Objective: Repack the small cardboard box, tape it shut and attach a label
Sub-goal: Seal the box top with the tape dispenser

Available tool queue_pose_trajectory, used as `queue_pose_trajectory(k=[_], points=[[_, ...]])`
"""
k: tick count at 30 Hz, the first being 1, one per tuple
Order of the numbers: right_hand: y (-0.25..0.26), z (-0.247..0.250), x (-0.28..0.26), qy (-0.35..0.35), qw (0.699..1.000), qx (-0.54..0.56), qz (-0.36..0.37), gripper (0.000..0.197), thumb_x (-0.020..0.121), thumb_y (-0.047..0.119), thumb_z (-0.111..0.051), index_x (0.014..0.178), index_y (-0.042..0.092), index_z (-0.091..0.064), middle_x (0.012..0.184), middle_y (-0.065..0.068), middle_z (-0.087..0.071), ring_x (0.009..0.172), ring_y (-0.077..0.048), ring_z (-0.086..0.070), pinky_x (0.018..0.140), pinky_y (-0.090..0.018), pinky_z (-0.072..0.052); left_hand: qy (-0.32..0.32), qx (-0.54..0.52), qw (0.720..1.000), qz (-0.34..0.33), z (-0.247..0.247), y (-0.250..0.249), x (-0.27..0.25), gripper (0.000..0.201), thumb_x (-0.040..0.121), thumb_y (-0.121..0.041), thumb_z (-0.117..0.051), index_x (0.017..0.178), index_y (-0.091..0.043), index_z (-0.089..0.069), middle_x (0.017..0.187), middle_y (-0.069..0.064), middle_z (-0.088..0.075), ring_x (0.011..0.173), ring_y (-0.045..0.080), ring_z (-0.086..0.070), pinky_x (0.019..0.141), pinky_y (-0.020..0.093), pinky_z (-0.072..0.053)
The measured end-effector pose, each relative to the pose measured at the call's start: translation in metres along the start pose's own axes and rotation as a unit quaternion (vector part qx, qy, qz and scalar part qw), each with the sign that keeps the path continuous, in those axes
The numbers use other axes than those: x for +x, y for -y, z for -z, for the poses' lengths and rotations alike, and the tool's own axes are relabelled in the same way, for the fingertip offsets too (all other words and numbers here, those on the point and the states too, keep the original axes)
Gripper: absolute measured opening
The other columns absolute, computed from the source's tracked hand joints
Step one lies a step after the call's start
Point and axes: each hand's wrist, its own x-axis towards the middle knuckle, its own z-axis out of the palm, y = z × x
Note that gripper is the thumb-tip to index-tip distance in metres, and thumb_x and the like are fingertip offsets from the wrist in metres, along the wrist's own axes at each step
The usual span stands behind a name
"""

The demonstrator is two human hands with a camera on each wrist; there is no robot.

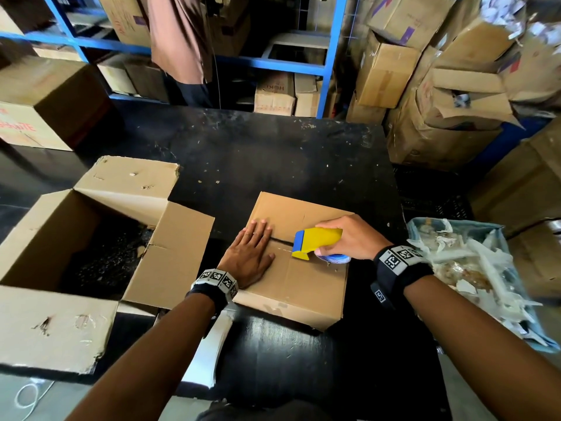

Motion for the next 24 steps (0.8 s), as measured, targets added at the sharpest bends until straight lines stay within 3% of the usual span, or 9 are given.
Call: queue_pose_trajectory(k=[8,11,13,14,17,21,24], points=[[-0.002,0.001,0.004,0.019,0.999,-0.042,-0.001,0.038,0.072,0.054,-0.082,0.095,0.027,-0.072,0.085,0.007,-0.073,0.08,-0.012,-0.067,0.074,-0.041,-0.058,0.012,0.027,1.0,0.008,0.003,-0.027,0.007,0.068,0.102,-0.046,-0.013,0.158,-0.009,0.0,0.166,0.011,0.006,0.153,0.03,0.009,0.125,0.046,0.0],[-0.002,0.006,0.0,0.037,0.997,-0.068,-0.002,0.052,0.071,0.04,-0.085,0.119,0.028,-0.069,0.11,0.006,-0.074,0.1,-0.015,-0.068,0.089,-0.04,-0.056,0.002,0.01,1.0,-0.024,0.0,-0.048,0.014,0.064,0.104,-0.041,-0.014,0.158,-0.008,-0.005,0.167,0.01,0.001,0.154,0.028,0.005,0.125,0.044,-0.001],[-0.003,0.009,-0.003,0.049,0.994,-0.093,-0.006,0.075,0.074,0.029,-0.083,0.144,0.026,-0.056,0.135,0.001,-0.065,0.121,-0.02,-0.061,0.102,-0.035,-0.05,-0.009,0.007,0.999,-0.033,-0.005,-0.056,0.016,0.065,0.102,-0.041,-0.012,0.158,-0.007,-0.008,0.166,0.01,-0.004,0.154,0.027,0.0,0.125,0.044,-0.005],[-0.006,0.011,-0.005,0.051,0.995,-0.09,-0.01,0.078,0.075,0.023,-0.081,0.148,0.025,-0.052,0.139,-0.001,-0.063,0.124,-0.021,-0.059,0.103,-0.035,-0.049,-0.016,0.004,0.999,-0.031,-0.007,-0.058,0.016,0.066,0.102,-0.041,-0.011,0.158,-0.007,-0.009,0.166,0.01,-0.005,0.154,0.025,-0.002,0.125,0.043,-0.007],[-0.011,0.01,-0.005,0.048,0.996,-0.075,0.001,0.075,0.074,0.018,-0.08,0.144,0.027,-0.055,0.132,-0.001,-0.068,0.118,-0.023,-0.063,0.099,-0.039,-0.052,-0.033,0.002,0.999,-0.026,-0.011,-0.058,0.015,0.065,0.102,-0.042,-0.012,0.158,-0.008,-0.011,0.166,0.009,-0.008,0.154,0.022,-0.003,0.126,0.041,-0.007],[-0.016,0.007,-0.007,0.037,0.998,-0.054,0.004,0.08,0.069,0.039,-0.087,0.141,0.033,-0.051,0.13,0.006,-0.064,0.113,-0.019,-0.062,0.094,-0.036,-0.052,-0.053,-0.001,0.998,-0.024,-0.014,-0.055,0.015,0.065,0.103,-0.043,-0.016,0.158,-0.008,-0.014,0.166,0.008,-0.011,0.153,0.021,-0.006,0.125,0.042,-0.012],[-0.025,0.005,-0.01,0.019,1.0,-0.008,0.007,0.071,0.07,0.04,-0.088,0.131,0.035,-0.052,0.123,0.009,-0.062,0.107,-0.017,-0.062,0.088,-0.036,-0.054,-0.045,-0.011,0.999,-0.019,-0.014,-0.055,0.015,0.066,0.102,-0.044,-0.016,0.158,-0.009,-0.012,0.166,0.007,-0.009,0.153,0.019,-0.003,0.125,0.042,-0.012]])
